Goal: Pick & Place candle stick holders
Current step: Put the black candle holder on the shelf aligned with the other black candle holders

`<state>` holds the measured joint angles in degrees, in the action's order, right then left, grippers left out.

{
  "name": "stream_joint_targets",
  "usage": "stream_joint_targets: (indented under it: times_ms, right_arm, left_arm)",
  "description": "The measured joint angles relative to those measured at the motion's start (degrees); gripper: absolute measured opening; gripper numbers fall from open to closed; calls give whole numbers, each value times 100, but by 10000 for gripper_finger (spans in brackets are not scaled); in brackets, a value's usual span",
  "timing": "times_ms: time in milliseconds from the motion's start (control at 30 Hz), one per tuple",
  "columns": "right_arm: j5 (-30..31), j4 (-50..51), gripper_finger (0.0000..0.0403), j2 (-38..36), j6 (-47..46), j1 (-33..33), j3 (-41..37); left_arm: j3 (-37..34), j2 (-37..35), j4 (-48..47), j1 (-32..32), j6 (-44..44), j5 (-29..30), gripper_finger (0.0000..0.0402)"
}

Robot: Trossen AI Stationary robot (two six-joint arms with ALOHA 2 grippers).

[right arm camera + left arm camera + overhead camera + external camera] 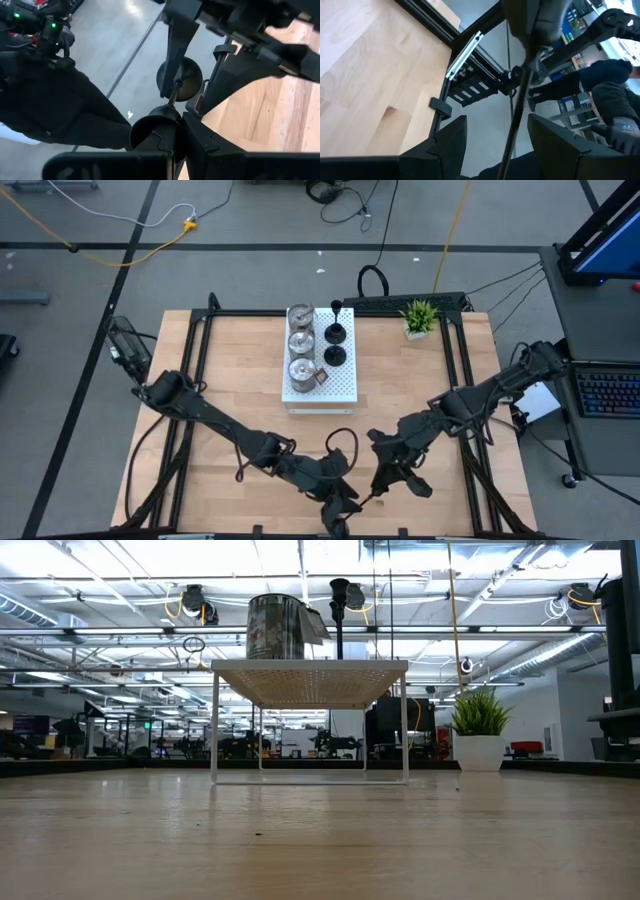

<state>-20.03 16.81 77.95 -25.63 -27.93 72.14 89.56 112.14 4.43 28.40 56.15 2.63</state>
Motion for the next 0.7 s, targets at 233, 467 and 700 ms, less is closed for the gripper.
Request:
stream_joint_targets:
  times_ms: [233,467,700]
  right_arm:
    - [-125,-31,6,0,94,102,-2]
    - [-123,-31,6,0,127,135,-2]
    - [-105,-18,6,0,127,134,-2]
  left_arm:
    - [0,103,23,26,145,-3,213]
    - [0,94,3,28,152,-1,202]
    - [0,94,20,33,139,-124,89]
